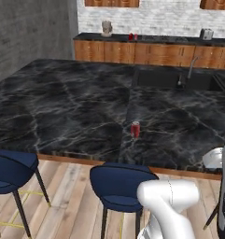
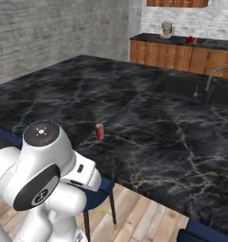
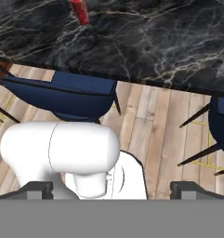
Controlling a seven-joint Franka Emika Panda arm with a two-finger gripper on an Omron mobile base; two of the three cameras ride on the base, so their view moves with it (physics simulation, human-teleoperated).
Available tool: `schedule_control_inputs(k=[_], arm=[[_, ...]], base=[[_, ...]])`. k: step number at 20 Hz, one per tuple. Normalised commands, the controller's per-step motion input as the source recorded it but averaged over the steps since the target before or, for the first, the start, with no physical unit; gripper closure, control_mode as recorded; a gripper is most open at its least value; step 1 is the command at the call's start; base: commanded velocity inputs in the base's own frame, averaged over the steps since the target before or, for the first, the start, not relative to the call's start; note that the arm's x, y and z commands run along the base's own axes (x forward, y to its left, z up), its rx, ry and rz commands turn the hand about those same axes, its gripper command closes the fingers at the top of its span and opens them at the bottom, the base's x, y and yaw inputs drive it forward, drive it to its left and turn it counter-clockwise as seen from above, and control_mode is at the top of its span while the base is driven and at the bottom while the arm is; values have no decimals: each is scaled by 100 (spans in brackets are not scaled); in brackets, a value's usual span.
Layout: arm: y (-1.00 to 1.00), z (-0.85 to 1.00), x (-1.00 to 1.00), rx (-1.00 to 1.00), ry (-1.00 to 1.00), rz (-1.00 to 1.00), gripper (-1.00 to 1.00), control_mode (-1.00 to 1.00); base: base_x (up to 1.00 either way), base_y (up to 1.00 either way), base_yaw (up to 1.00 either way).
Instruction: Four empty soda cans are scattered around the kitchen. Gather all the cans and cluster them next to the stove for recycling.
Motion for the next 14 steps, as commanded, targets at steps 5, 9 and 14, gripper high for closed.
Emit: schedule_control_inputs(k=[5, 9, 14], arm=[[0, 0, 0, 0, 0, 0, -100, 100], [0, 0, 0, 0, 0, 0, -100, 100], [12, 0, 20, -2, 3, 0, -100, -100]], base=[[65, 30, -5], [63, 30, -5], [39, 18, -2]])
